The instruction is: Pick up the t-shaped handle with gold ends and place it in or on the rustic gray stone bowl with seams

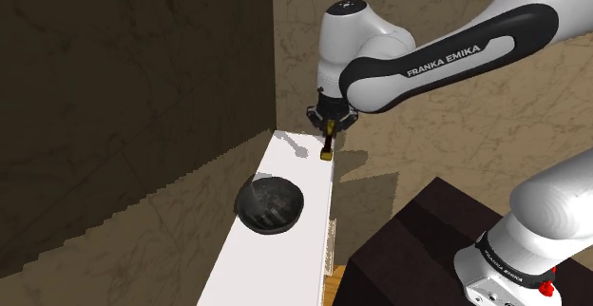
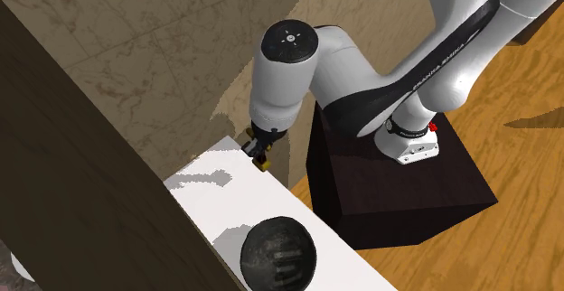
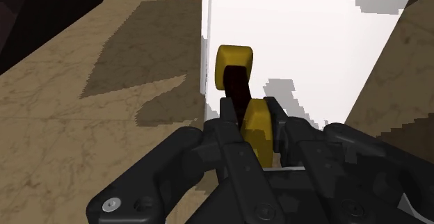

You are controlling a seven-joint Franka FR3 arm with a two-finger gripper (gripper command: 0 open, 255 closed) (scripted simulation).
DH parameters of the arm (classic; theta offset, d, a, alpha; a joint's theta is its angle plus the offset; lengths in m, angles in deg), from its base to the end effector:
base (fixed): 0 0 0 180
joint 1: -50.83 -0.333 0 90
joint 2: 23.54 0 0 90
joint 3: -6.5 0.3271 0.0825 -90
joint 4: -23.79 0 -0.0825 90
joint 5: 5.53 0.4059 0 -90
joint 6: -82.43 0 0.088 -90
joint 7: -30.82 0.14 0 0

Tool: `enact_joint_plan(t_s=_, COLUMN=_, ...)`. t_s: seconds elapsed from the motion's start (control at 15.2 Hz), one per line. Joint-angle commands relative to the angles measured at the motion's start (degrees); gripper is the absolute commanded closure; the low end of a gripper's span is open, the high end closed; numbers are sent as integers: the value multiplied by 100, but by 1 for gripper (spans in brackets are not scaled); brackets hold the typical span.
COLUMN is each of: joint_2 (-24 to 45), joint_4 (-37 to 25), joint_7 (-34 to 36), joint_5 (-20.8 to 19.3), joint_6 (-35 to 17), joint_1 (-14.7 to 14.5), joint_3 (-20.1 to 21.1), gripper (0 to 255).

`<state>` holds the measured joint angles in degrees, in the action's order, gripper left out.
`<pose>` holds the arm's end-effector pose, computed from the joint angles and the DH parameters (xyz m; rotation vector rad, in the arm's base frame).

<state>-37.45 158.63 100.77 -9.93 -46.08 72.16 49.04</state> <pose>0.4691 0.1769 0.3745 2.7679 -1.1930 0.3120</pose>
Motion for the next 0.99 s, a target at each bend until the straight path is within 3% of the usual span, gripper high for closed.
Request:
enact_joint_plan(t_s=0.0, joint_2=-100, joint_4=-95, joint_7=-89, joint_5=85, joint_6=170, joint_1=-32, joint_3=-51, gripper=255)
enact_joint_plan(t_s=0.79, joint_2=-468, joint_4=-689, joint_7=-434, joint_5=341, joint_6=1049, joint_1=-123, joint_3=-286, gripper=255)
enact_joint_plan(t_s=0.92, joint_2=-369, joint_4=-904, joint_7=-136, joint_5=309, joint_6=1205, joint_1=-176, joint_3=-59, gripper=255)
